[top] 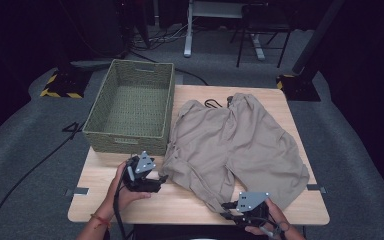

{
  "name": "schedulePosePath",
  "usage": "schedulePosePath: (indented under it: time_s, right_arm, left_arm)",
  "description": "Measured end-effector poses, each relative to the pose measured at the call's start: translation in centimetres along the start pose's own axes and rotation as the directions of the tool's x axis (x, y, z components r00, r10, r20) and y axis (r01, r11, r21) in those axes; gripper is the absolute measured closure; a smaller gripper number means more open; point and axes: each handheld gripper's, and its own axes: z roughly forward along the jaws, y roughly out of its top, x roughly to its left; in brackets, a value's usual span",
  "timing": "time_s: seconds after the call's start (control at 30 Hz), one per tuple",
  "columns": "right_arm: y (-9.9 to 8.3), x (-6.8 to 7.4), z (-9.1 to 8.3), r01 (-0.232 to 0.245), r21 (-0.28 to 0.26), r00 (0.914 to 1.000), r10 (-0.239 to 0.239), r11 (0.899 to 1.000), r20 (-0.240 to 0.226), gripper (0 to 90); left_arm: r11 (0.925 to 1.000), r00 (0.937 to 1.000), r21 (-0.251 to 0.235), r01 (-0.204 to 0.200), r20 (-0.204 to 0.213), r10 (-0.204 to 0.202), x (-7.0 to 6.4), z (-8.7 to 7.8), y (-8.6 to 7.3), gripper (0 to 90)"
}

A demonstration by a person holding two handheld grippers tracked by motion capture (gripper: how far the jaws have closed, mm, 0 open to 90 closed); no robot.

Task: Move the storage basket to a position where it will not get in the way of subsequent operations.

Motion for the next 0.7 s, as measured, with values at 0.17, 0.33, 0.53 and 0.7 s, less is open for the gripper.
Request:
schedulePosePath:
  time_s: [0.17, 0.33, 0.53, 0.7]
  right_arm:
    - [0.3, -0.9, -2.6, -0.011, -0.055, 0.9974, 0.015, 0.998, 0.071, 52.1]
    - [1.2, -2.8, -4.9, -0.068, -0.165, 0.9832, 0.094, 0.984, 0.157, 52.0]
    - [1.1, -7.4, -2.1, -0.142, -0.125, 0.9687, 0.164, 0.982, 0.186, 49.9]
    - [0.6, -10.7, 1.2, -0.229, -0.063, 0.9535, 0.237, 0.971, 0.186, 50.0]
  left_arm:
    - [0.999, 0.9977, 0.031, -0.033, 0.06, 0.031, -0.1, 2.2, 1.3, 26.1]
    - [0.9921, 0.9909, 0.076, -0.1, 0.097, 0.093, -0.1, 3.6, 1.6, 60.3]
    - [0.9757, 0.9797, 0.116, -0.186, 0.097, 0.175, -0.4, 4.3, 1.6, 84.4]
    - [0.9742, 0.9791, 0.115, -0.194, 0.085, 0.185, -0.4, 4.5, 1.9, 87.1]
